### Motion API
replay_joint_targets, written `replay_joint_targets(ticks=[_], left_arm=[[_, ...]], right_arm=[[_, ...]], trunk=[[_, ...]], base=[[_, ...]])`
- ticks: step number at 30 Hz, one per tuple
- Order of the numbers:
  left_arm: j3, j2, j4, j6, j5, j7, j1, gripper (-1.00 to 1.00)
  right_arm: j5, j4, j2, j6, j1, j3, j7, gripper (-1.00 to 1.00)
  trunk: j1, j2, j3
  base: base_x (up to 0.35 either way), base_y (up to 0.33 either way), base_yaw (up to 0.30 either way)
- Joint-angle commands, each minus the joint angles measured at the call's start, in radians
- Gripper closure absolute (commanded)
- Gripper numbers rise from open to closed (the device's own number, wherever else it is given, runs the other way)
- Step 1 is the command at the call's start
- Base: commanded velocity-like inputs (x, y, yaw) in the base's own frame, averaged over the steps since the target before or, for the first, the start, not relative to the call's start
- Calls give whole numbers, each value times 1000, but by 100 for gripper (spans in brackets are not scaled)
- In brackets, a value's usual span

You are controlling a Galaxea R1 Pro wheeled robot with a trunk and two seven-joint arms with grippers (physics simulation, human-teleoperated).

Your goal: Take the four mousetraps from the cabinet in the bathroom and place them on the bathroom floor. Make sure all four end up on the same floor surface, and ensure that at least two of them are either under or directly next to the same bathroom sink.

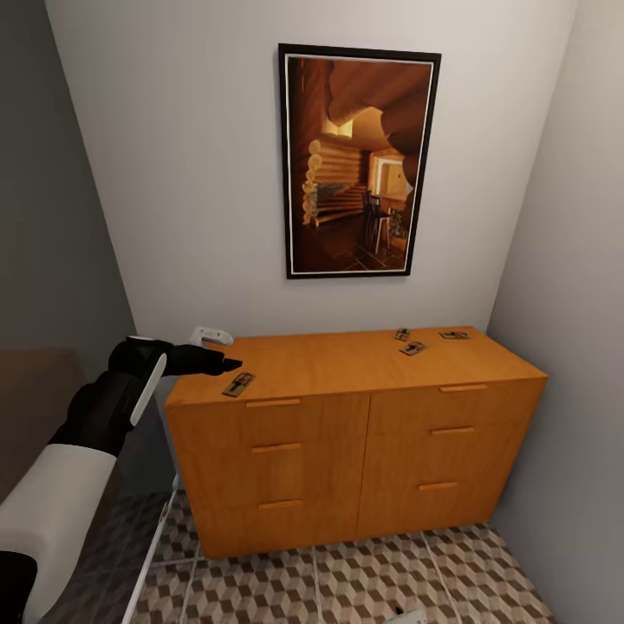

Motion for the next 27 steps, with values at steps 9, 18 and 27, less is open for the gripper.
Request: replay_joint_targets(ticks=[9,18,27], left_arm=[[-3,-1,16,4,-1,-3,-1,-100],[-3,-1,19,4,0,-4,-1,-100],[-2,-1,19,4,2,-8,-1,-100]], right_arm=[[7,1,1,-1,-1,4,-8,-100],[7,1,1,-1,-1,4,-8,-100],[7,1,2,-1,-1,4,-8,-100]], trunk=[[0,-1,-14],[0,-1,-28],[0,-1,-40]], base=[[0,0,0],[0,0,0],[0,0,0]])
